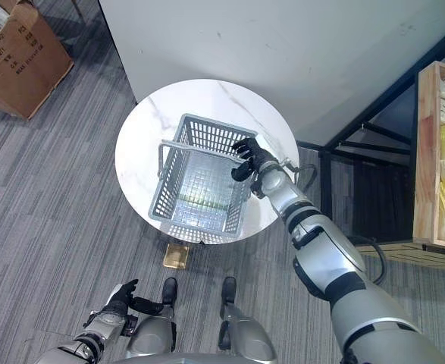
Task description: Get the vegetables into the basket
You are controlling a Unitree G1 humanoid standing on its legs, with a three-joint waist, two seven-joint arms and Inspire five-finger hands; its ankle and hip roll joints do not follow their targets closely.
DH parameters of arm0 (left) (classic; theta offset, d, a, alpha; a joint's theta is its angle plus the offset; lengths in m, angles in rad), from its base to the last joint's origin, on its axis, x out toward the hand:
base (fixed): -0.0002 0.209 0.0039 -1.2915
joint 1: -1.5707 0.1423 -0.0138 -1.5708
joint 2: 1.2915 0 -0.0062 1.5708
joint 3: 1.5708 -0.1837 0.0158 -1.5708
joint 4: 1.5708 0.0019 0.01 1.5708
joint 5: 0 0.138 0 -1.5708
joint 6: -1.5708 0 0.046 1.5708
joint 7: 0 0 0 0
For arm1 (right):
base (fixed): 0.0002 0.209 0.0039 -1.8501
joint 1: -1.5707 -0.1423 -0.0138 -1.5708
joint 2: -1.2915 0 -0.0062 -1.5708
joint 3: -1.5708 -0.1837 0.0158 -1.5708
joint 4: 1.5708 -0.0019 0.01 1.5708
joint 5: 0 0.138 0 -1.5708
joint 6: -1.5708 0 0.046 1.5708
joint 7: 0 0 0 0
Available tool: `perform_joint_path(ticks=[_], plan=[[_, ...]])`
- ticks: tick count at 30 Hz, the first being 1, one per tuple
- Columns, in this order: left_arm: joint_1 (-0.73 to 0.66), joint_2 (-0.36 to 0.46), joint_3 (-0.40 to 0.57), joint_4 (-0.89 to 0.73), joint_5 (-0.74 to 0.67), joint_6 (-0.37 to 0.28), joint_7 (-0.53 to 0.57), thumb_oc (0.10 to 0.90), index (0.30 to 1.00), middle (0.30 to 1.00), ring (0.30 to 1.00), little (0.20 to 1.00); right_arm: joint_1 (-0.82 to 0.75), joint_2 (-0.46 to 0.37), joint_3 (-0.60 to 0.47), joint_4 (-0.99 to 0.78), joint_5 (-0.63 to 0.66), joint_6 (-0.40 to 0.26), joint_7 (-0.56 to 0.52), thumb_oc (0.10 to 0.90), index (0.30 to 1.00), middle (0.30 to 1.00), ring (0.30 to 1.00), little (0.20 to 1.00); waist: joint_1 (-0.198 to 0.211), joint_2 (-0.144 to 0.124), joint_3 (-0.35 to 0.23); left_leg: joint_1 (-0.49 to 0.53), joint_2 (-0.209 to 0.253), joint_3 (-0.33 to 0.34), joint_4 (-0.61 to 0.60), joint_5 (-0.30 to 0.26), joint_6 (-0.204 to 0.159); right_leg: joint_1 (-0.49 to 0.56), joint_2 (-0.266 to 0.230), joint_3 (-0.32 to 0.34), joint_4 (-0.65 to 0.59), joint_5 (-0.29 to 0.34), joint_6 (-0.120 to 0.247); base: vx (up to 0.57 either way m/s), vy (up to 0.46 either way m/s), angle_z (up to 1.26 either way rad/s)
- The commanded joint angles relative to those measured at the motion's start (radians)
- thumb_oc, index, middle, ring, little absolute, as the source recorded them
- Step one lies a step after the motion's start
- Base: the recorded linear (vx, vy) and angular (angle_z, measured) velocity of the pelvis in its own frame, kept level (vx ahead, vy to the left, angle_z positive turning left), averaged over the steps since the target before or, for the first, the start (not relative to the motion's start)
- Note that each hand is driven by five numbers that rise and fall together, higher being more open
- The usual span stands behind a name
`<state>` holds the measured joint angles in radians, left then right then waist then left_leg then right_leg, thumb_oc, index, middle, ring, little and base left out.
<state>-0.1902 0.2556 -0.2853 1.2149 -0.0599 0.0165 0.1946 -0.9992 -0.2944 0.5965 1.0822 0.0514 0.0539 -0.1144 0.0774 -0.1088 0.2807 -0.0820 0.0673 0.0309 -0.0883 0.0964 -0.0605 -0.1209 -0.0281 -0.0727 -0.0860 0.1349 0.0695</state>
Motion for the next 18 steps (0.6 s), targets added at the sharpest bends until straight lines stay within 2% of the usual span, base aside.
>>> perform_joint_path(ticks=[1,10,13,17,18], plan=[[0.040,-0.009,-0.071,0.079,0.002,0.030,0.009,0.900,1.000,1.000,1.000,1.000,-0.158,0.013,0.002,0.031,0.005,-0.039,-0.025,0.400,0.300,0.300,0.300,0.300,0.011,-0.058,-0.010,0.036,-0.031,-0.015,0.001,-0.045,0.002,0.004,-0.056,0.054,0.015,-0.009,0.079,0.00,0.000,0.00],[0.041,-0.008,-0.060,0.076,0.013,0.038,-0.008,0.900,1.000,1.000,1.000,1.000,-0.103,-0.031,0.001,-0.076,-0.005,-0.034,-0.014,0.400,0.300,0.300,0.300,0.300,0.002,-0.063,-0.024,0.058,-0.029,-0.007,0.001,-0.053,0.003,0.020,-0.060,0.060,0.017,-0.014,0.079,0.00,0.000,0.00],[0.062,-0.005,-0.037,0.084,0.039,0.051,-0.025,0.900,1.000,1.000,1.000,1.000,-0.030,-0.116,-0.019,-0.229,0.003,-0.029,0.012,0.400,0.300,0.300,0.300,0.300,-0.014,-0.061,-0.050,0.091,-0.030,0.005,0.001,-0.065,0.006,0.044,-0.064,0.065,0.022,-0.021,0.080,0.00,0.000,0.00],[0.084,-0.008,-0.013,0.090,0.058,0.058,-0.036,0.900,1.000,1.000,1.000,1.000,0.045,-0.175,-0.049,-0.345,0.009,-0.031,0.031,0.400,0.300,0.300,0.300,0.300,-0.030,-0.050,-0.077,0.120,-0.033,0.013,0.001,-0.078,0.009,0.067,-0.068,0.069,0.024,-0.028,0.081,0.02,0.008,-0.03],[0.097,-0.007,0.003,0.091,0.072,0.063,-0.046,0.900,1.000,1.000,1.000,1.000,0.094,-0.211,-0.071,-0.418,0.022,-0.031,0.043,0.400,0.300,0.300,0.300,0.300,-0.042,-0.043,-0.094,0.137,-0.033,0.020,0.001,-0.084,0.011,0.079,-0.066,0.073,0.025,-0.031,0.081,0.05,0.019,-0.08]])
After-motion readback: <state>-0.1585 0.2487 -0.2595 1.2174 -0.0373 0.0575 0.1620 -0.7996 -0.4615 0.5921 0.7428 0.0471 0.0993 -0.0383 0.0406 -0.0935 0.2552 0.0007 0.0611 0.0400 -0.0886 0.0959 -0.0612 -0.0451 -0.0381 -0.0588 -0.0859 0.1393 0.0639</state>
